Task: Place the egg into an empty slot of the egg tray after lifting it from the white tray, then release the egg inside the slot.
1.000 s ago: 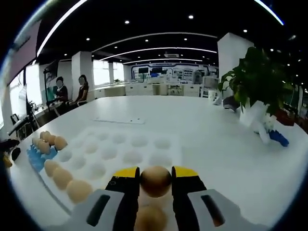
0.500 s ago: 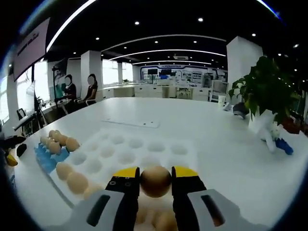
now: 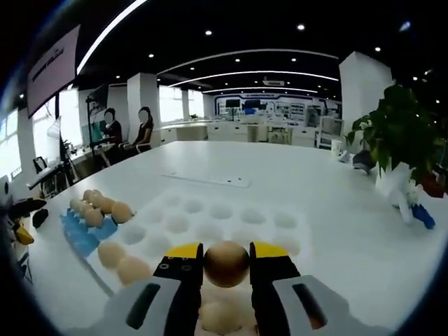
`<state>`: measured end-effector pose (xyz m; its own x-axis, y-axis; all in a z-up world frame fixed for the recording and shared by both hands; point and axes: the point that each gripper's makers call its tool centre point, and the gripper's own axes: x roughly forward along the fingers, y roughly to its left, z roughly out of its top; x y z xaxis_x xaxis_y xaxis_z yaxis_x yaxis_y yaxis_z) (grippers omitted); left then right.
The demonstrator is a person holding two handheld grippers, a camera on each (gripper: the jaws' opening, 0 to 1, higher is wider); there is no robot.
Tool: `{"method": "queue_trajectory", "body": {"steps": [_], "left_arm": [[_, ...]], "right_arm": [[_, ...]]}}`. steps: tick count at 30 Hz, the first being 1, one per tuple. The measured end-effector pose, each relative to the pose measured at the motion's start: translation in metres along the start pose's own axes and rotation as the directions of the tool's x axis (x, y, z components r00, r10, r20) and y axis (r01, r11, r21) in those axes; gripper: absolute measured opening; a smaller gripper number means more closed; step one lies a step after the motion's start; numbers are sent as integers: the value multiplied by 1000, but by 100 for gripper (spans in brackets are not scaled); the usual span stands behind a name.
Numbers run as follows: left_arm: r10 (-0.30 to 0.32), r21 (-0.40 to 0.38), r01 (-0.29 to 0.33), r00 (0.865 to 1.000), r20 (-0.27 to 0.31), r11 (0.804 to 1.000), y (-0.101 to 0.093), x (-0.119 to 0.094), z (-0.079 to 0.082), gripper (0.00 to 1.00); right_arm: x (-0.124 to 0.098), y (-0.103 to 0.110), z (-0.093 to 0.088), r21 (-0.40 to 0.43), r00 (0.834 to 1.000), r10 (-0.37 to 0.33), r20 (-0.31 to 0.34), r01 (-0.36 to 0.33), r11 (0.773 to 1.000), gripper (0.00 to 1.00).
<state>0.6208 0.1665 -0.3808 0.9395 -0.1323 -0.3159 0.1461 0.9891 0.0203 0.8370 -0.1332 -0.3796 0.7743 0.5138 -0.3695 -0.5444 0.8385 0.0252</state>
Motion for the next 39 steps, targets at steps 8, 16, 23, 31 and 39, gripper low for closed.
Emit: {"method": "queue_trajectory", "body": {"steps": [8, 16, 23, 31, 39], "left_arm": [[4, 1, -4, 1000, -8, 1000, -1, 0, -3, 100], [-1, 7, 1, 1000, -6, 1000, -1, 1, -2, 100], [-3, 4, 3, 1000, -7, 1000, -1, -1, -3, 100], [4, 0, -4, 1000, -4, 1000, 1, -1, -3, 100], [-4, 4, 4, 1000, -8, 1000, 0, -1, -4, 100]], "right_arm": [[5, 25, 5, -11, 999, 47, 5, -47, 999, 27], [12, 51, 12, -10, 995, 104, 12, -104, 995, 27], [22, 85, 18, -41, 985, 170, 13, -170, 985, 27], [32, 115, 22, -71, 974, 225, 7, -224, 972, 27], [34, 133, 19, -83, 965, 263, -3, -262, 961, 27]]}}
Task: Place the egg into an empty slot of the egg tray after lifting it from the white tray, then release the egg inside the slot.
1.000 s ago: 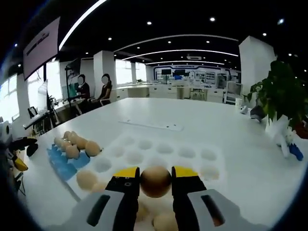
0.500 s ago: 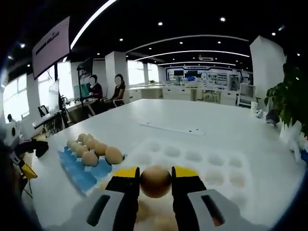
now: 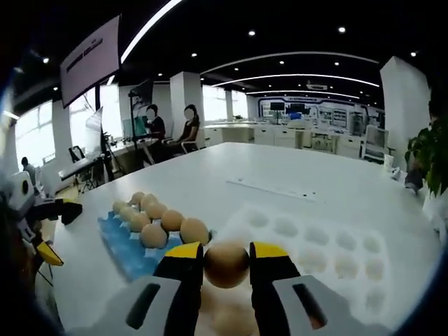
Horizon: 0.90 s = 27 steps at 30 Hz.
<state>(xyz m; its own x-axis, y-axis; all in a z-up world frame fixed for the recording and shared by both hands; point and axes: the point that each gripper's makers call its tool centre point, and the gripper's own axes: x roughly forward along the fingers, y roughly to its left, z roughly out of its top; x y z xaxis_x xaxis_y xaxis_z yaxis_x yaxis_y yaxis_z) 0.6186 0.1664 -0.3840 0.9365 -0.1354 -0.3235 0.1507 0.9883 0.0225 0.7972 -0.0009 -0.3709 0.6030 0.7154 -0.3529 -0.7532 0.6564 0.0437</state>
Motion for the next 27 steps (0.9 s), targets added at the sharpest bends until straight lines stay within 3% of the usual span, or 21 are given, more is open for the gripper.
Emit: {"method": "queue_trajectory", "body": {"steps": [13, 27], "left_arm": [[5, 3, -5, 1000, -8, 1000, 3, -1, -1, 100], [23, -4, -23, 1000, -16, 1000, 11, -3, -4, 100]], "right_arm": [[21, 35, -6, -27, 995, 92, -22, -93, 995, 27], [44, 62, -9, -127, 982, 186, -37, -189, 974, 27]]}}
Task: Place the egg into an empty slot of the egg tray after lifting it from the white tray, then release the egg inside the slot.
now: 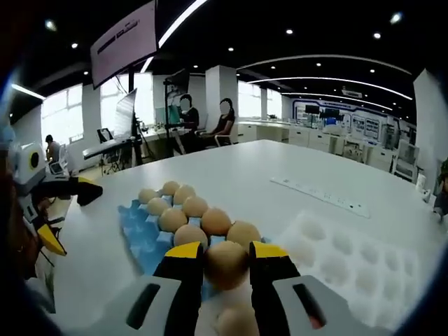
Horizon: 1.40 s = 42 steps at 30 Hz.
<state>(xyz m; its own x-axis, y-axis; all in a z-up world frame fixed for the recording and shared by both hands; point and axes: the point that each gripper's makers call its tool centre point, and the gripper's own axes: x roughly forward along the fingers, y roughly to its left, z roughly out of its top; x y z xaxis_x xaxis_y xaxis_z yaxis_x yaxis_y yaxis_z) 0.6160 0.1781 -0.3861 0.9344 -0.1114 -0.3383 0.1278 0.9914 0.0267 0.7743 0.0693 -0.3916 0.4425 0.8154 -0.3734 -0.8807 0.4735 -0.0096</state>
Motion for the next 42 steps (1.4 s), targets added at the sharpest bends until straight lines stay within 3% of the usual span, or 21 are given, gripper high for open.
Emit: {"method": "queue_trajectory", "body": {"steps": [3, 11, 18, 22, 24, 32, 36, 39, 42], "left_arm": [[2, -3, -2, 1000, -5, 1000, 1, 0, -2, 100], [-7, -7, 7, 1000, -5, 1000, 0, 1, -3, 100], [-3, -10, 2, 1000, -8, 1000, 3, 1, -5, 100], [-7, -9, 7, 1000, -6, 1000, 1, 1, -5, 100], [-5, -10, 5, 1000, -6, 1000, 2, 1, -4, 100], [1, -12, -1, 1000, -5, 1000, 4, 0, -5, 100], [1, -17, -1, 1000, -2, 1000, 5, -1, -5, 100], [5, -14, -5, 1000, -5, 1000, 5, -2, -5, 100], [2, -14, -2, 1000, -4, 1000, 4, -2, -5, 100]], "right_arm": [[4, 9, -3, -61, 1000, 10, -9, -11, 998, 27], [18, 6, -12, -75, 999, 15, -47, -19, 997, 27], [17, 10, -18, -119, 997, 31, -77, -40, 992, 27], [17, 7, -18, -105, 997, 49, -66, -55, 993, 27], [14, 9, -24, -119, 994, 59, -93, -69, 990, 27], [13, 3, -24, -56, 996, 60, -70, -64, 996, 31], [10, 1, -23, -67, 998, 41, -55, -45, 997, 41], [10, 1, -23, -50, 997, 55, -57, -58, 997, 55], [9, -1, -25, -51, 997, 43, -57, -46, 998, 58]]}}
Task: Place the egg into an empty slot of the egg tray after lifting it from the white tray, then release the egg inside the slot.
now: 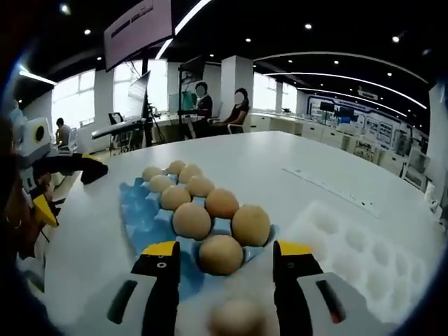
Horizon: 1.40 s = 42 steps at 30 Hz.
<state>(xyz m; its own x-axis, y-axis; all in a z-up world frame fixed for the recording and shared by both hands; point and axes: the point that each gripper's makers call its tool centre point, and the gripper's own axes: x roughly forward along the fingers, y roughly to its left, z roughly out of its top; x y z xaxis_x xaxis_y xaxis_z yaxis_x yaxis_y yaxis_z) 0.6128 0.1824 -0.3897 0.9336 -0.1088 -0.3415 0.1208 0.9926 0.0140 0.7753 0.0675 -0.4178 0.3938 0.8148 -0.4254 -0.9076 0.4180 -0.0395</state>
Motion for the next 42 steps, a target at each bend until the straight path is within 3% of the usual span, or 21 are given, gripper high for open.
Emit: {"method": "queue_trajectory", "body": {"steps": [4, 7, 15, 33, 36, 42], "left_arm": [[-7, -8, 7, 1000, 8, 1000, -2, -1, 2, 100], [-8, -8, 8, 1000, 9, 1000, -2, -1, 3, 100], [-16, 2, 16, 1000, 7, 1000, -7, 1, 3, 100], [-17, 25, 16, 1000, 10, 1000, -11, -1, 10, 100], [-15, 32, 15, 1000, 5, 999, -11, -1, 8, 100], [-6, 27, 5, 1000, 5, 1000, -8, -4, 6, 100]], "right_arm": [[-7, 1, 3, 6, 999, -4, 33, 4, 1000, 79], [-15, 6, 4, 8, 999, 9, 45, -10, 1000, 81], [-33, 5, -2, -37, 1000, -15, -2, 15, 999, 89], [-61, 8, -11, -7, 999, 31, -17, -31, 999, 86], [-64, 12, -11, 17, 998, 66, -14, -66, 998, 84], [-63, 6, -19, 0, 997, 57, -52, -57, 998, 64]]}}
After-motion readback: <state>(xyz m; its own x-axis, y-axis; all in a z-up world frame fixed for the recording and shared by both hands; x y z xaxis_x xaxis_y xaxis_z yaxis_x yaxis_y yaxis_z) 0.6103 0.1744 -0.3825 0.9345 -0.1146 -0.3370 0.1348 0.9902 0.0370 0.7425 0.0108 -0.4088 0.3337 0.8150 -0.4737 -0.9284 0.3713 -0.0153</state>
